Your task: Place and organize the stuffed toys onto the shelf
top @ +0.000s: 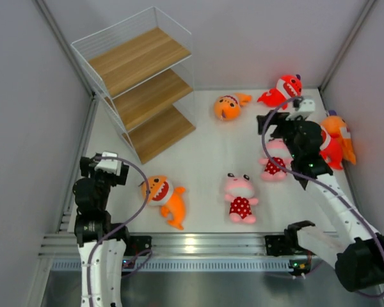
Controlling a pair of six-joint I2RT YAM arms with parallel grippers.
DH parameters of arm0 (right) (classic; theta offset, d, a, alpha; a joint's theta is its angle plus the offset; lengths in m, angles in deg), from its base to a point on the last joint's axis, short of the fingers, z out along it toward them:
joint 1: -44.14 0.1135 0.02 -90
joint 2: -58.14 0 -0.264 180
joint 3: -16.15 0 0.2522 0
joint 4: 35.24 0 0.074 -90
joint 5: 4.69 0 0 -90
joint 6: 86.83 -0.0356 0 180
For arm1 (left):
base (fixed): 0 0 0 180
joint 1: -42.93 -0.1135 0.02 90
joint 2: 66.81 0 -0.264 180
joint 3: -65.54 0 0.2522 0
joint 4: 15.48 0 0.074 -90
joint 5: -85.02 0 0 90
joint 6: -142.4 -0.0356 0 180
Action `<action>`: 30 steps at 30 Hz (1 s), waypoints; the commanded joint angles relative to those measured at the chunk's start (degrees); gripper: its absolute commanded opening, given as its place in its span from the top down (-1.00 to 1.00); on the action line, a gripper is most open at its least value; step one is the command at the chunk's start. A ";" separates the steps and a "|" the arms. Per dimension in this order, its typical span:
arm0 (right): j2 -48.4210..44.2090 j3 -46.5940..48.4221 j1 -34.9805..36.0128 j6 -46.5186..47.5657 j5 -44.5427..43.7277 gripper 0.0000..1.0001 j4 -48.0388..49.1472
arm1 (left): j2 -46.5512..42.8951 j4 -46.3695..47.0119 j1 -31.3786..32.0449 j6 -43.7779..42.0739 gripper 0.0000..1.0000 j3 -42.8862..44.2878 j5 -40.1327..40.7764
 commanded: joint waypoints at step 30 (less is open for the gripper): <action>41.97 4.37 63.92 -30.61 -15.64 -0.10 4.14 | -11.24 -24.00 -0.89 -1.02 -0.98 3.77 17.08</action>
